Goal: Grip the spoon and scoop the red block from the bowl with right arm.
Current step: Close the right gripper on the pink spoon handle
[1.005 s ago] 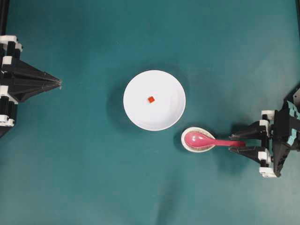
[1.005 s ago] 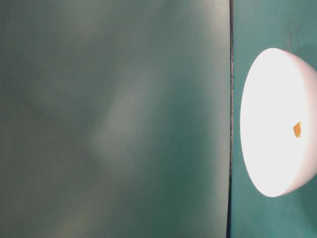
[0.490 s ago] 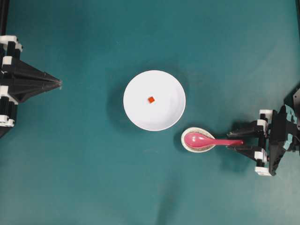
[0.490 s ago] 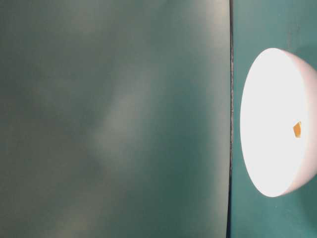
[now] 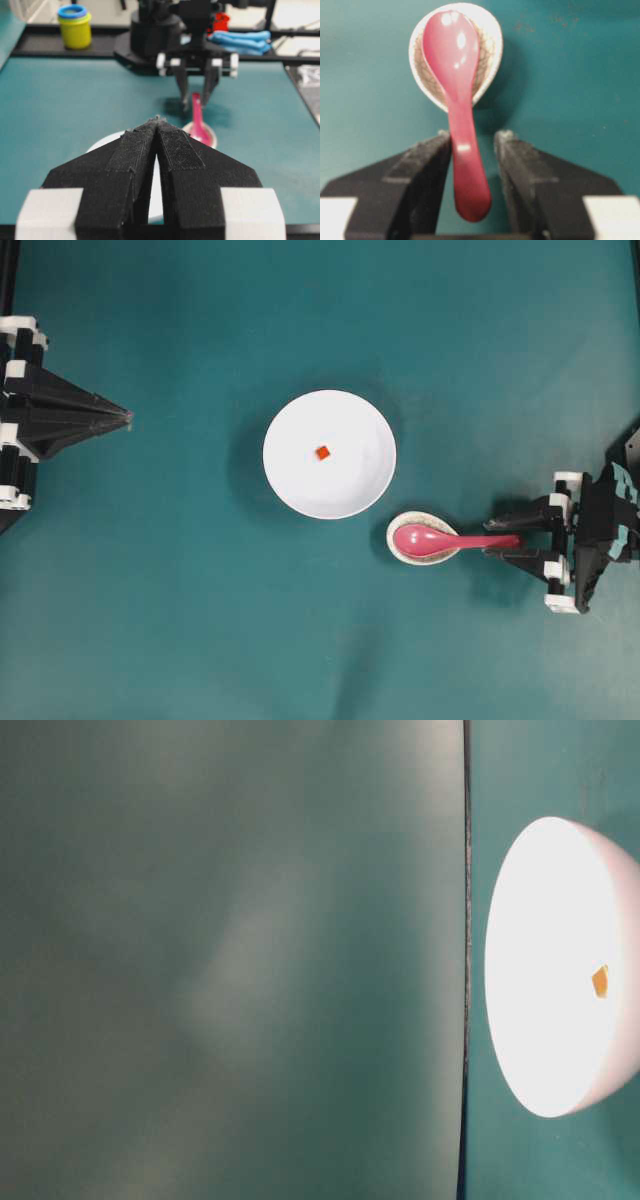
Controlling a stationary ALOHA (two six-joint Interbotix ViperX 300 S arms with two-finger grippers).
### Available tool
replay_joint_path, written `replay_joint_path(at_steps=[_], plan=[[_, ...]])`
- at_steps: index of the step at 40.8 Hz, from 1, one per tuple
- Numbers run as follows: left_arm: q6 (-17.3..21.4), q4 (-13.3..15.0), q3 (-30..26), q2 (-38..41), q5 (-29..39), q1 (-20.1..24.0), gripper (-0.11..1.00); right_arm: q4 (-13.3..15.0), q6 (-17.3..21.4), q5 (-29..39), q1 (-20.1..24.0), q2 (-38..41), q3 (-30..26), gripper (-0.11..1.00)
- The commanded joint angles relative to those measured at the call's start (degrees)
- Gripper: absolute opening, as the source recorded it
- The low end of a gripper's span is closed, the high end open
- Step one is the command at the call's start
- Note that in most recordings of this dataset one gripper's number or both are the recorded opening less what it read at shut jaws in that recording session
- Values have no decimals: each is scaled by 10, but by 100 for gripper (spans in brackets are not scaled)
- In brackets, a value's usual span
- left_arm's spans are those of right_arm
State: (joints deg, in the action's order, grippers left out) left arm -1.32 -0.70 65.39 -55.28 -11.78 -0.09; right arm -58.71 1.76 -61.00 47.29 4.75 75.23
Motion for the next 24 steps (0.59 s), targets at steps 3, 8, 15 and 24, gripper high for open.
replay_joint_path(at_steps=[3, 8, 15, 24], plan=[[1, -2, -18, 5, -2, 2, 0, 6, 2, -3, 4, -4, -6, 48], [0, -2, -18, 4, -2, 2, 0, 11, 2, 4, 4, -4, -7, 46], [0, -2, -18, 4, 4, 2, 0, 16, 2, 4, 11, -4, -7, 33], [0, -2, -18, 4, 6, 2, 0, 18, 1, 2, 11, -4, -8, 24]])
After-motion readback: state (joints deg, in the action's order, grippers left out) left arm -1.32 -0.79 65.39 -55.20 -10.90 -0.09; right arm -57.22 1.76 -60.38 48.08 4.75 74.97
